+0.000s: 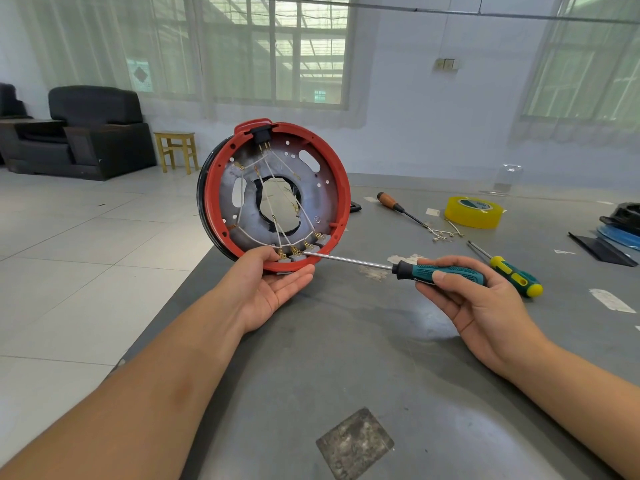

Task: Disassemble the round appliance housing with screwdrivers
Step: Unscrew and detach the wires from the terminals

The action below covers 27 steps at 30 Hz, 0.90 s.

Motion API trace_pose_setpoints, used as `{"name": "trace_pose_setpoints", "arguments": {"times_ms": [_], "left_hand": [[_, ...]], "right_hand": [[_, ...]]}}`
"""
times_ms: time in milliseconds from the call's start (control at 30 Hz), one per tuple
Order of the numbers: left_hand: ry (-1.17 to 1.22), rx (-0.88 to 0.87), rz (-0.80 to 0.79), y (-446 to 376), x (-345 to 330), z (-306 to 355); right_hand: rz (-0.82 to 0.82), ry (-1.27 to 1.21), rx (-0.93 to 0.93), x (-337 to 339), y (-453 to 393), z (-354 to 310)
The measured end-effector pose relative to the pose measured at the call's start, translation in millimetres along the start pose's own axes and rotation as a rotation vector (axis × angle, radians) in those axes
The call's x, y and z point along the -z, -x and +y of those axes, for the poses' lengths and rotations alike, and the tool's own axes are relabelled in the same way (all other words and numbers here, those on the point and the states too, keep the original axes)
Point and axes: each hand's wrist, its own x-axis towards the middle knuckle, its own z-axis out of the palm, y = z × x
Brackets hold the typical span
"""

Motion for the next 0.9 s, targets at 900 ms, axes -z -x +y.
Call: {"name": "trace_pose_setpoints", "arguments": {"times_ms": [900], "left_hand": [[-0.041,0.009,-0.036,-3.2,3.6,-1.9]], "right_hand": [[-0.292,1.127,0.220,25.1,-9.6,-4.2]]}}
